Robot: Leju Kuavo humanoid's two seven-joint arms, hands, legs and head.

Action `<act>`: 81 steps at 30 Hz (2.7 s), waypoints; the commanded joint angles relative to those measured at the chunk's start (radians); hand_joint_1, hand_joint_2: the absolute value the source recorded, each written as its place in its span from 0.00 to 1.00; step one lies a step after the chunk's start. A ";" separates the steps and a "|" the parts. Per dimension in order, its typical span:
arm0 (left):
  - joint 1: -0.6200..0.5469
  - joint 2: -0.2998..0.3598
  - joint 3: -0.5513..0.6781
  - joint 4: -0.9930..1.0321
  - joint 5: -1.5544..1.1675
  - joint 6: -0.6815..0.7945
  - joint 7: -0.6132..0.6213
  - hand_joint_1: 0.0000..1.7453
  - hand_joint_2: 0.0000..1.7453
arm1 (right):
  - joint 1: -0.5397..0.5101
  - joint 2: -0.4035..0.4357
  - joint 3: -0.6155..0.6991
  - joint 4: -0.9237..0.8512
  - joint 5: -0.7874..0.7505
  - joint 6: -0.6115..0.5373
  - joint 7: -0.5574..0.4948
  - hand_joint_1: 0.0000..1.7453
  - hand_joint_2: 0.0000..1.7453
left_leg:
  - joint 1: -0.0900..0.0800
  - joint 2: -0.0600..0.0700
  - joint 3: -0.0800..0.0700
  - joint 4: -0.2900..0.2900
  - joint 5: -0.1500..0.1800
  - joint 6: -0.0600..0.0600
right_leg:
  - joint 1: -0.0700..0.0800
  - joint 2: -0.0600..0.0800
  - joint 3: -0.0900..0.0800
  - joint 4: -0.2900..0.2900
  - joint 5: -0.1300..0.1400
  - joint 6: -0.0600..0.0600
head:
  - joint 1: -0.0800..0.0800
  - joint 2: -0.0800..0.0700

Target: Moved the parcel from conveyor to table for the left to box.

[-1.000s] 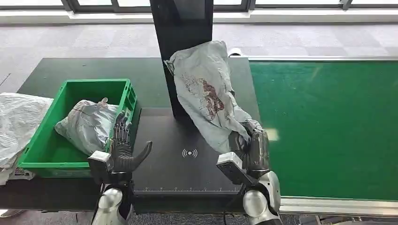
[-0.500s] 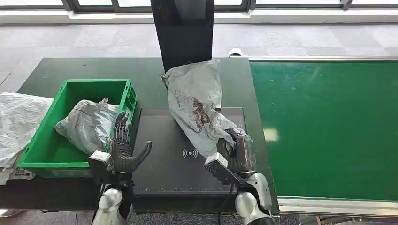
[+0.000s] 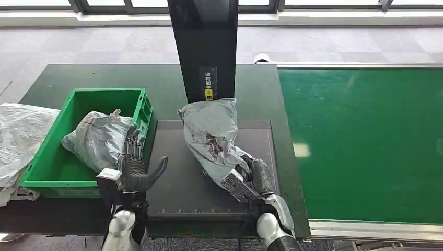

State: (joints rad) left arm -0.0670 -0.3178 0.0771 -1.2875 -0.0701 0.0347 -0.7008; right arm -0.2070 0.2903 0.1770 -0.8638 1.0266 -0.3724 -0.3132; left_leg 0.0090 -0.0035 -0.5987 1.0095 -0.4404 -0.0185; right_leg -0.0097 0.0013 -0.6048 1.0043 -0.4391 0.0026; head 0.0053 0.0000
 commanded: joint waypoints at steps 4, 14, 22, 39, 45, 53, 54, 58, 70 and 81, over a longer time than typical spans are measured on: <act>0.011 -0.031 -0.011 0.016 -0.016 0.026 0.007 0.00 1.00 | -0.073 -0.025 0.002 0.168 -0.011 0.038 -0.018 0.00 1.00 | 0.000 0.000 0.003 -0.002 -0.001 0.001 | 0.000 -0.001 0.004 -0.002 0.000 0.000 | 0.000 0.000; 0.009 -0.031 -0.011 0.018 -0.016 0.025 0.007 0.00 1.00 | -0.055 -0.029 0.014 0.123 -0.030 0.032 -0.084 0.00 1.00 | 0.000 -0.001 0.004 -0.003 0.000 0.001 | 0.000 -0.001 0.005 -0.004 0.000 0.000 | 0.000 0.000; -0.005 -0.031 -0.007 0.051 -0.030 0.022 0.003 0.00 1.00 | 0.036 -0.029 0.036 -0.099 -0.102 -0.052 -0.263 0.00 1.00 | -0.001 -0.002 0.003 -0.001 -0.001 0.001 | 0.000 -0.002 0.003 -0.002 -0.001 0.000 | 0.000 0.000; -0.112 -0.004 -0.251 0.127 -0.209 0.020 0.003 0.00 1.00 | 0.249 -0.008 -0.039 -0.798 -0.382 -0.326 -0.385 0.00 1.00 | -0.001 -0.006 0.000 0.000 0.000 0.001 | -0.001 -0.006 0.001 0.000 -0.002 0.000 | 0.000 0.000; -0.135 -0.004 -0.278 0.155 -0.235 0.025 0.003 0.00 1.00 | 0.253 -0.012 -0.032 -0.813 -0.383 -0.326 -0.385 0.00 1.00 | -0.001 -0.005 0.002 -0.001 0.000 0.001 | -0.001 -0.005 0.003 -0.002 -0.001 0.000 | 0.000 0.000; -0.388 -0.010 -0.279 0.656 -0.461 0.177 0.117 0.00 1.00 | 0.218 -0.037 0.050 -0.815 -0.400 -0.326 -0.385 0.00 1.00 | -0.001 -0.005 0.003 -0.002 0.001 0.001 | -0.001 -0.006 0.005 -0.003 0.000 0.001 | 0.000 0.000; -0.396 -0.005 -0.276 0.681 -0.479 0.207 0.136 0.00 1.00 | 0.217 -0.036 0.050 -0.815 -0.400 -0.326 -0.385 0.00 1.00 | -0.002 -0.003 0.003 -0.001 0.001 0.001 | -0.001 -0.003 0.004 -0.002 0.000 0.001 | 0.000 0.000; -0.436 0.001 -0.257 0.785 -0.517 0.272 0.150 0.00 1.00 | 0.214 -0.040 0.048 -0.818 -0.401 -0.326 -0.385 0.00 1.00 | -0.002 0.000 0.003 -0.001 0.000 0.000 | -0.002 0.000 0.003 -0.001 0.001 0.000 | 0.000 0.000; -0.444 0.019 -0.257 0.832 -0.582 0.311 0.246 0.00 1.00 | 0.208 -0.047 0.047 -0.809 -0.411 -0.326 -0.385 0.00 1.00 | -0.001 0.001 0.004 -0.002 0.000 0.000 | -0.001 0.001 0.003 -0.002 0.001 0.000 | 0.000 0.000; -0.455 0.044 -0.297 0.872 -0.754 0.386 0.400 0.91 1.00 | 0.180 -0.061 0.061 -0.769 -0.430 -0.326 -0.385 0.00 1.00 | -0.001 0.003 0.002 -0.001 0.000 0.000 | -0.001 0.002 0.002 -0.001 0.002 0.000 | 0.000 0.000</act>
State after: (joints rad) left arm -0.4731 -0.3178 -0.1911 -0.5249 -0.7367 0.3800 -0.3936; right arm 0.0161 0.2754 0.2064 -1.6918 0.6088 -0.6985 -0.6981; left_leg 0.0080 -0.0027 -0.5982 1.0097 -0.4400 -0.0184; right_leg -0.0107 0.0021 -0.6044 1.0043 -0.4375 0.0031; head 0.0053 0.0000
